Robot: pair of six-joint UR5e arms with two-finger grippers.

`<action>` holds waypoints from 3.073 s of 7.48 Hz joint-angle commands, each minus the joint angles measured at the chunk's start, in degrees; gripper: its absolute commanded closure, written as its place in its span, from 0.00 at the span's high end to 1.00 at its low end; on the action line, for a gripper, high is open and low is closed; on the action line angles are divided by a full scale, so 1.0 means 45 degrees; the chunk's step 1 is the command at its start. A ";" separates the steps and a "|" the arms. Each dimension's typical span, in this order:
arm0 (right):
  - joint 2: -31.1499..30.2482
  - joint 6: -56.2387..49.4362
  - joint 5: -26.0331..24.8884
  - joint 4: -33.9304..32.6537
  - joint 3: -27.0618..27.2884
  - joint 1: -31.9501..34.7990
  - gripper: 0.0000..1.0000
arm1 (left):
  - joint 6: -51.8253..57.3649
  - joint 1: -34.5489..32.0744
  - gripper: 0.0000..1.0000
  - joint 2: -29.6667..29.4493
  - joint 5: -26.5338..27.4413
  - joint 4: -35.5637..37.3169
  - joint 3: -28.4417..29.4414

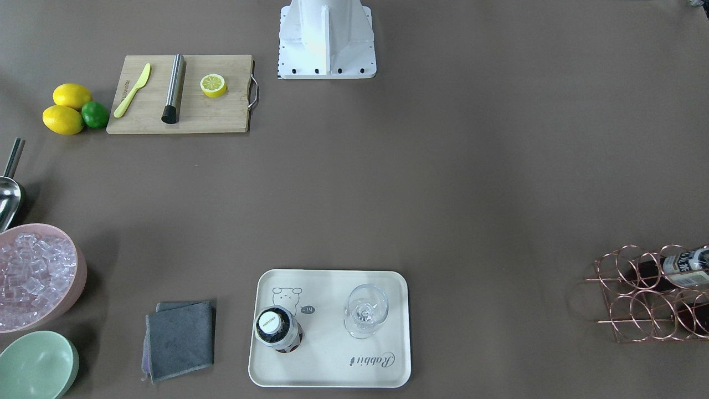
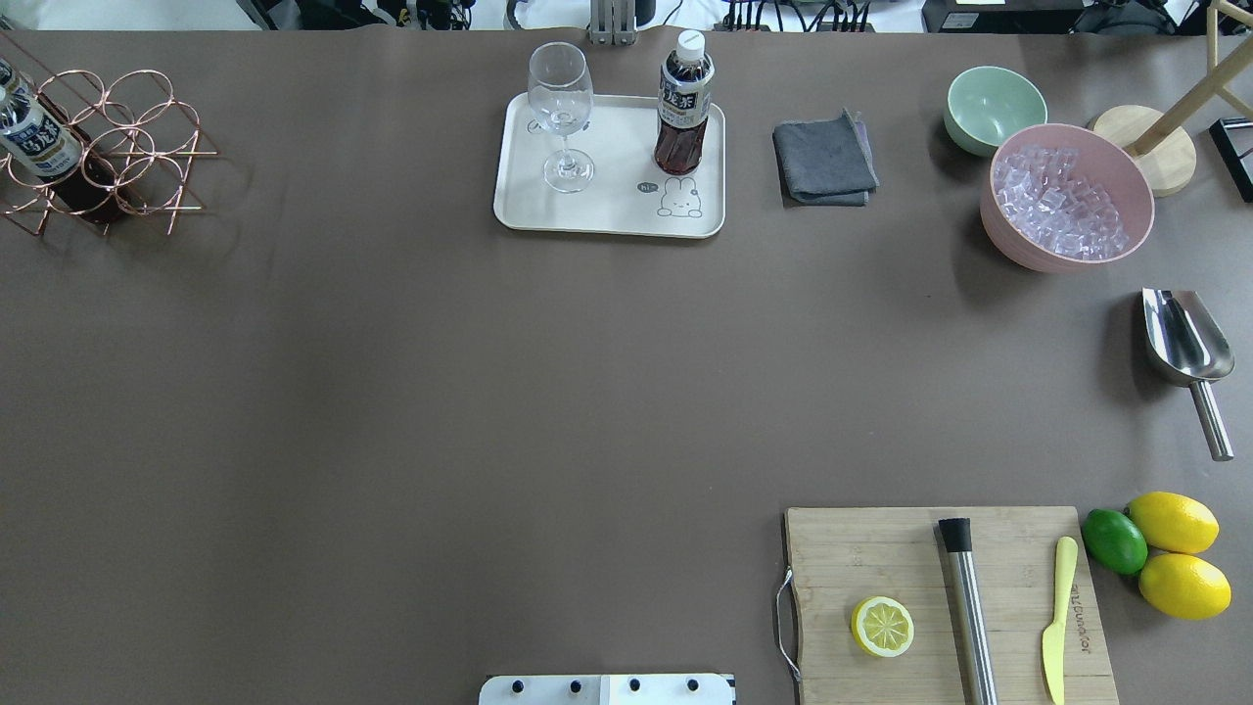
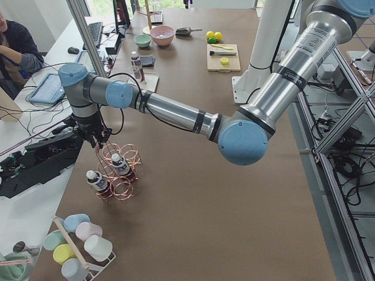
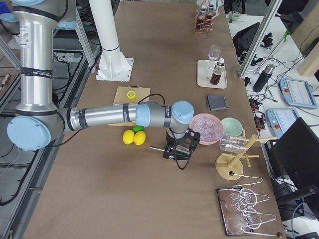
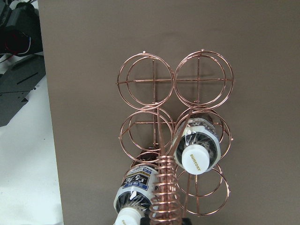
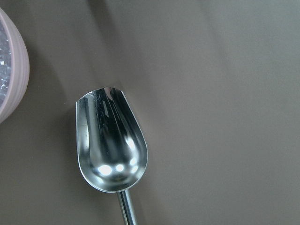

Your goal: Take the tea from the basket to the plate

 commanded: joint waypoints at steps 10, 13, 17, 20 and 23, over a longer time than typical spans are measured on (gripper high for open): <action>-0.1770 -0.1044 -0.0268 -0.0086 0.1424 0.0687 1.00 | -0.8297 -0.0631 0.98 0.3884 -0.0196 0.1049 -0.3553; -0.1751 -0.1044 -0.0288 -0.0086 0.1365 0.0687 1.00 | -1.1792 -0.0612 0.98 0.5528 -0.0428 0.0738 -0.3635; -0.1751 -0.1044 -0.0307 -0.0105 0.1326 0.0687 1.00 | -1.6059 -0.0631 0.98 0.6605 -0.1407 -0.0136 -0.3654; -0.1751 -0.1044 -0.0327 -0.0086 0.1326 0.0687 1.00 | -1.8473 -0.0651 0.98 0.7521 -0.1407 -0.1370 -0.4198; -0.1751 -0.1044 -0.0327 -0.0086 0.1307 0.0687 1.00 | -1.8493 -0.0651 0.98 0.7857 -0.1387 -0.1393 -0.4455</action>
